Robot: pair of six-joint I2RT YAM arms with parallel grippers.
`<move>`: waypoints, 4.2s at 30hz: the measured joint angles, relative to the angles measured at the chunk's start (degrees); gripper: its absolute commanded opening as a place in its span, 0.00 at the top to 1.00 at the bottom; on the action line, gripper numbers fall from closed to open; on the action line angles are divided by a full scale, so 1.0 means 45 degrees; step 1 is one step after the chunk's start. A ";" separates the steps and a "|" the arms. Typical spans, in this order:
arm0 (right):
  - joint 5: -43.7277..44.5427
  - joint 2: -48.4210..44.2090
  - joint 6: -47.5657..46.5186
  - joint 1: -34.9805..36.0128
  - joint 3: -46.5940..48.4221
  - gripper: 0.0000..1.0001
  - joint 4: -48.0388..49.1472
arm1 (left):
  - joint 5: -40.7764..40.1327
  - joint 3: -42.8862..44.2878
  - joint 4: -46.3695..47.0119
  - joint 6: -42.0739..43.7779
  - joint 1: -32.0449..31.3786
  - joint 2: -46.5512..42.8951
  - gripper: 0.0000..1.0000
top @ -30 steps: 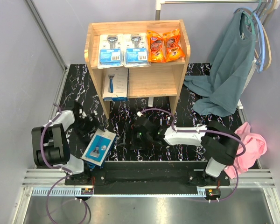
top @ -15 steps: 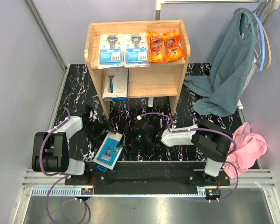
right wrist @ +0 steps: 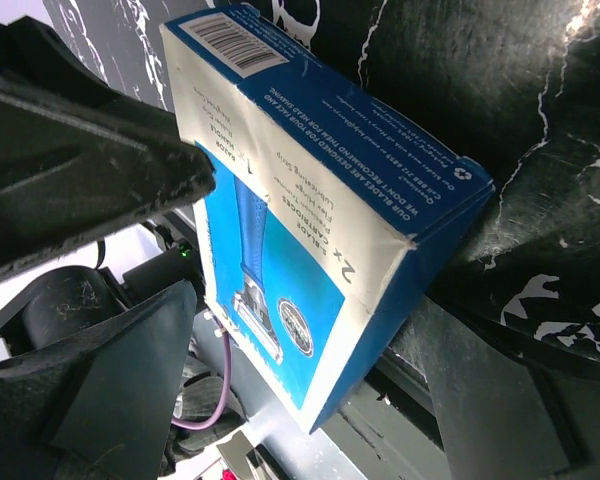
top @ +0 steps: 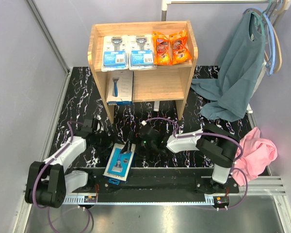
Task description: Place and organize the shaving razors onto the shelf
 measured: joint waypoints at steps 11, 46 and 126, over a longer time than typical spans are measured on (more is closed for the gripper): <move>0.0058 -0.0102 -0.0306 0.0000 -0.0311 0.02 0.0559 | -0.0170 -0.0651 0.0238 -0.0214 -0.0500 -0.1321 0.01; 0.0695 -0.2030 0.0495 0.1399 -0.1661 0.01 -0.1423 | -0.1710 -0.0942 -0.4935 -0.1253 -0.2613 -0.6266 0.01; 0.2254 -1.2866 -0.1316 0.1462 -0.5547 0.02 -0.0699 | 0.1389 -0.2875 0.8597 -0.6649 -0.3381 -0.9335 0.98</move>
